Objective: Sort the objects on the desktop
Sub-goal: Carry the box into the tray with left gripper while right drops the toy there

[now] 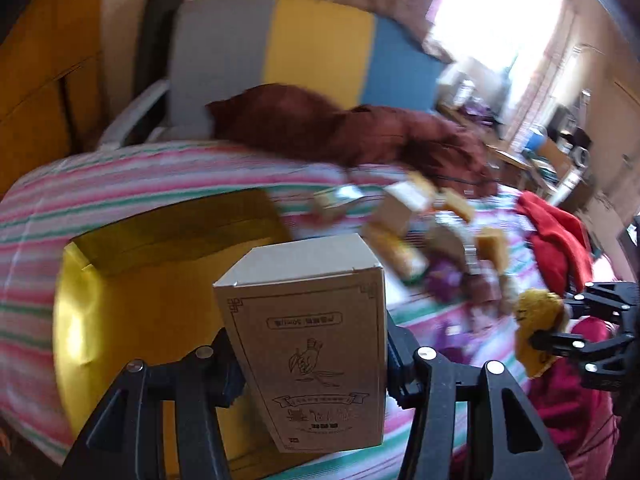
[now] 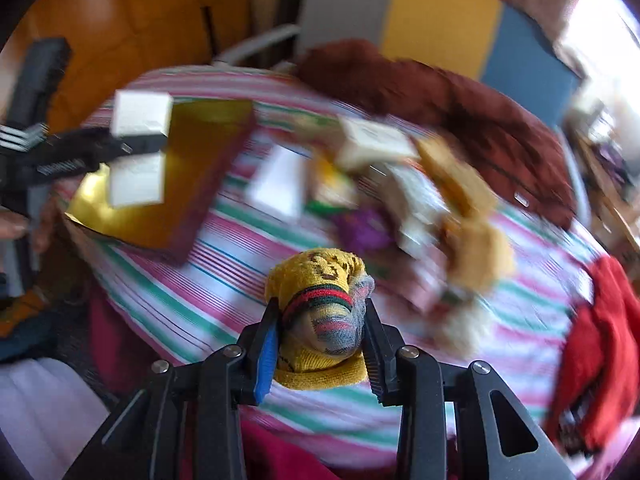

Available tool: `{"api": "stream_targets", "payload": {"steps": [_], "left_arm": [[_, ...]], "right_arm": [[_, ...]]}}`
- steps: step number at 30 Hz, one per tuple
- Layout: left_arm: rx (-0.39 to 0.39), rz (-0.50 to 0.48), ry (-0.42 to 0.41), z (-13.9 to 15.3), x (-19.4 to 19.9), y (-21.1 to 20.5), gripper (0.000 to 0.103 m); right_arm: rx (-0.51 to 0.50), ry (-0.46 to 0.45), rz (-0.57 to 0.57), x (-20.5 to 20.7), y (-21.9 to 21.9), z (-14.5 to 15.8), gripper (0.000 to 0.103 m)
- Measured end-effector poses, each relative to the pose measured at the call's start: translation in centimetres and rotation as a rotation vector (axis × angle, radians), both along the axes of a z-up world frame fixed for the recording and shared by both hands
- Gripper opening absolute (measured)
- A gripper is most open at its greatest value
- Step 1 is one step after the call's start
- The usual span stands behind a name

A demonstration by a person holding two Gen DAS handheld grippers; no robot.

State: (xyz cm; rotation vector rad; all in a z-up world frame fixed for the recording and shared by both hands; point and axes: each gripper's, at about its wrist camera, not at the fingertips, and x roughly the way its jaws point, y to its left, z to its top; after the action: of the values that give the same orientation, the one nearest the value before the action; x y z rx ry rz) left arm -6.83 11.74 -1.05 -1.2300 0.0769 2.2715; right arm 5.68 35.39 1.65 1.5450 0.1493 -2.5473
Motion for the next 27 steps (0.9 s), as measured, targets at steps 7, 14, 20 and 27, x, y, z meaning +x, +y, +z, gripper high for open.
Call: {"api": "stream_targets", "payload": {"steps": [7,14,20,27], "left_arm": [[-0.105,0.121,-0.048,-3.4,-4.1,-6.6,0.055],[-0.183,0.208,-0.052,-5.7,-8.6,-9.7,0.055],[-0.152,0.295,-0.022,-4.9,-10.5,-12.4,0.077],[-0.09,0.343,0.012,-3.8,-8.8,-14.2,0.083]], "right_arm": [[-0.095,-0.015,0.166,-6.4,-9.7,-1.1,0.04],[-0.138,-0.062,0.174,-13.4,-16.3,-3.7,0.04],[-0.304,0.047,0.037,-17.4,-18.0,-3.2,0.075],[-0.32,0.081,0.039,-16.1,-18.1,-2.8,0.079]]}}
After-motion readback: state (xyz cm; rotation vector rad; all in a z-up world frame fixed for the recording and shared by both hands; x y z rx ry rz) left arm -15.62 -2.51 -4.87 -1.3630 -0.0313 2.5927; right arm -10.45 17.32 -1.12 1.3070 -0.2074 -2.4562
